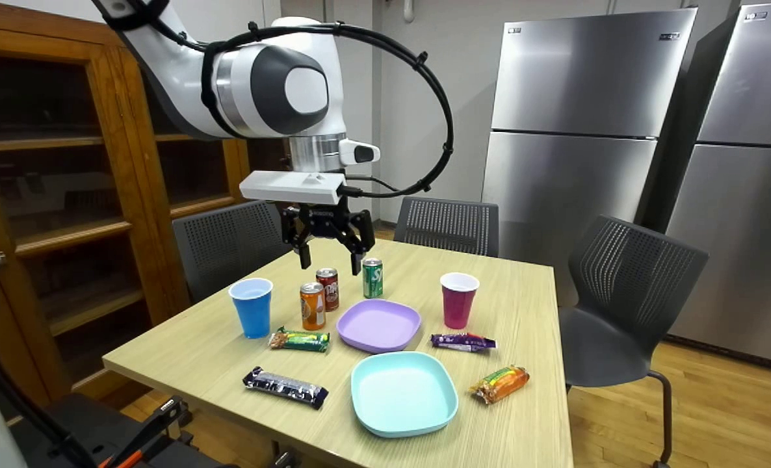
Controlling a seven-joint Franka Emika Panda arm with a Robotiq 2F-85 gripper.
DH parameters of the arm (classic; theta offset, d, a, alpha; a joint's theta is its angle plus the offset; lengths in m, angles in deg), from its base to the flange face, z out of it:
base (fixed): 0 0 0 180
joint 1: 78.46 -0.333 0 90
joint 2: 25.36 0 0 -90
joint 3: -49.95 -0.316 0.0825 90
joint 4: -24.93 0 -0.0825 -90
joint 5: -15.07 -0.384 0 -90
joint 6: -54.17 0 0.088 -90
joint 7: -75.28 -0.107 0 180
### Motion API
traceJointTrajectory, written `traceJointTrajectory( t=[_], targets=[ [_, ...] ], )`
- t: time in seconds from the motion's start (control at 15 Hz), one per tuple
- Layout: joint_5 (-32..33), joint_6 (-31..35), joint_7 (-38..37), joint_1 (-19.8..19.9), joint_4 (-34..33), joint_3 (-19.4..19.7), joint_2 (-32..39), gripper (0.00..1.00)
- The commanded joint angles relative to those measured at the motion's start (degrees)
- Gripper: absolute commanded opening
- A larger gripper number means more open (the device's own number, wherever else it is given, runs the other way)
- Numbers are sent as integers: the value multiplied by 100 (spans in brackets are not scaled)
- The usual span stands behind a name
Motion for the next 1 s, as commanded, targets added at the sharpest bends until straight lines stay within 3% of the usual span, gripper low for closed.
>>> traceJointTrajectory(
  t=[0.0, 0.93],
  targets=[
    [34, 36, -64, -27, -4, -27, 11, 100],
    [-35, 176, -69, -137, -65, -87, 226, 100]
  ],
)
